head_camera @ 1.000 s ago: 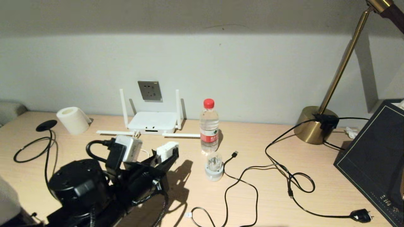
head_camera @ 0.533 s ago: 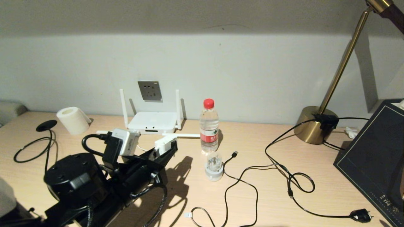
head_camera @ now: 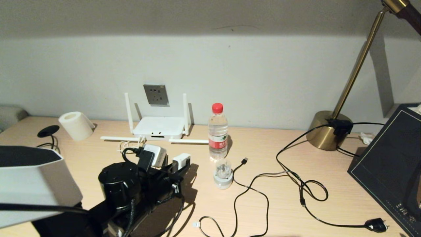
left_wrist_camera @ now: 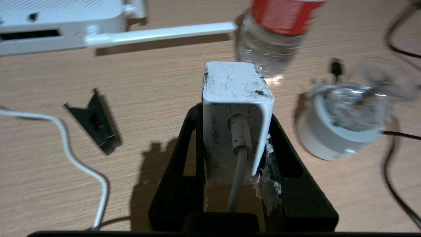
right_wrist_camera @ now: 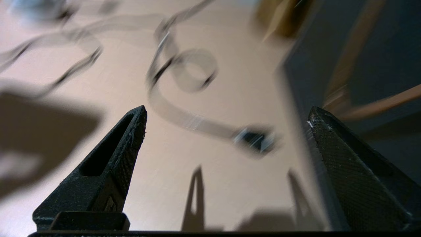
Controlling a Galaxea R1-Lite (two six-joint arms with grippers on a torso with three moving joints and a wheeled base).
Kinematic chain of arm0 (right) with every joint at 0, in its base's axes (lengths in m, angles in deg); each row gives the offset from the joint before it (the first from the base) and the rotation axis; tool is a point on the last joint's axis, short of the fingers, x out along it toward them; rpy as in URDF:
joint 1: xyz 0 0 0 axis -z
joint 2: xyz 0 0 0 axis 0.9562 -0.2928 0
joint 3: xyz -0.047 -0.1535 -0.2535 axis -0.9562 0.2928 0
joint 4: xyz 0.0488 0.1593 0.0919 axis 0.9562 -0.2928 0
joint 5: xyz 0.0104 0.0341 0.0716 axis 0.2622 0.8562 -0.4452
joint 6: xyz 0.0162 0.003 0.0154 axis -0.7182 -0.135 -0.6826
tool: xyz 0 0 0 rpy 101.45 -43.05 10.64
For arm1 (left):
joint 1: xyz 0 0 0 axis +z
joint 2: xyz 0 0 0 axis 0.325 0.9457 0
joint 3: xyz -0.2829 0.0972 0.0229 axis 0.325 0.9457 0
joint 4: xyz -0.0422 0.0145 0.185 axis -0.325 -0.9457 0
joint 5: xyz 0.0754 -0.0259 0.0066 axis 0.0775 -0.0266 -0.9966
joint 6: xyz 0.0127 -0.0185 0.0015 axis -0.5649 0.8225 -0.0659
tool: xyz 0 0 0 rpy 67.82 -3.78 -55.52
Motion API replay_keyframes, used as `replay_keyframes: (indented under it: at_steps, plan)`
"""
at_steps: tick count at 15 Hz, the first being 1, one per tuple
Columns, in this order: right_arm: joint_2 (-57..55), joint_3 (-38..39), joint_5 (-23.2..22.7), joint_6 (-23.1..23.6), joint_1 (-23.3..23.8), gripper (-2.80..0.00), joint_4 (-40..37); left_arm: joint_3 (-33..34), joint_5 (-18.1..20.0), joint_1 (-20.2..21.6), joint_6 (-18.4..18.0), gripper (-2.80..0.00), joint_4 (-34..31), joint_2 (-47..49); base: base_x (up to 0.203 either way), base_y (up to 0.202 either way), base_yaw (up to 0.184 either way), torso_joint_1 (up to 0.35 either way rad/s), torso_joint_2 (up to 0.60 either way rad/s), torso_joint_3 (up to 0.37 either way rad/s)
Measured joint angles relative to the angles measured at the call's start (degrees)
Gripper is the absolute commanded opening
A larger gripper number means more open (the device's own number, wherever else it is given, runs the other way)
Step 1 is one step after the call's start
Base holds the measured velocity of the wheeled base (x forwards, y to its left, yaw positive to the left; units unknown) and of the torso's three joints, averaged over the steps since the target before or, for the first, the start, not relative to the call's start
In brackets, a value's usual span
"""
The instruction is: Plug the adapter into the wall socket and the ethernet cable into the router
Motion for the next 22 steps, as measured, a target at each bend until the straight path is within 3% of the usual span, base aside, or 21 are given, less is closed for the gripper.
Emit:
replay_keyframes:
  at_steps: [2,6,10,13,16,19,22]
  plan:
    - [-0.02,0.00,-3.45,-4.06,0.00,0.00,-5.71,-1.00,-4.85,0.06,1.36,-2.80,0.00,1.85,0.000,0.000,0.000,0.000,0.00,0.000]
    - [-0.05,0.00,-0.57,-7.58,0.58,0.00,-6.40,-0.92,-9.55,0.04,2.71,-2.80,0.01,4.09,0.000,0.000,0.000,0.000,0.00,0.000]
    - [-1.21,0.00,-0.46,-6.97,7.69,0.00,-8.71,0.38,-10.63,0.01,2.91,-2.80,0.00,5.48,0.000,0.000,0.000,0.000,0.00,0.000]
    - [-1.57,0.00,-0.53,-6.91,9.63,0.00,-8.77,-1.44,-10.05,1.47,-0.16,-2.80,-3.17,3.59,0.000,0.000,0.000,0.000,0.00,0.000]
    - [-1.49,0.00,-0.64,-6.93,9.86,0.00,-8.79,-11.68,-9.53,2.44,-1.86,-2.80,-21.84,-4.35,0.000,0.000,0.000,0.000,0.00,0.000]
    - [-1.43,0.00,-0.77,-6.99,9.91,0.00,-8.79,-24.79,-8.09,3.12,-1.97,-2.80,-50.35,-12.33,0.000,0.000,0.000,0.000,0.00,0.000]
    - [-1.46,0.00,-1.08,-6.99,9.86,0.00,-8.80,-31.28,-7.15,3.48,-0.24,-2.80,-76.18,-16.29,0.000,0.000,0.000,0.000,0.00,0.000]
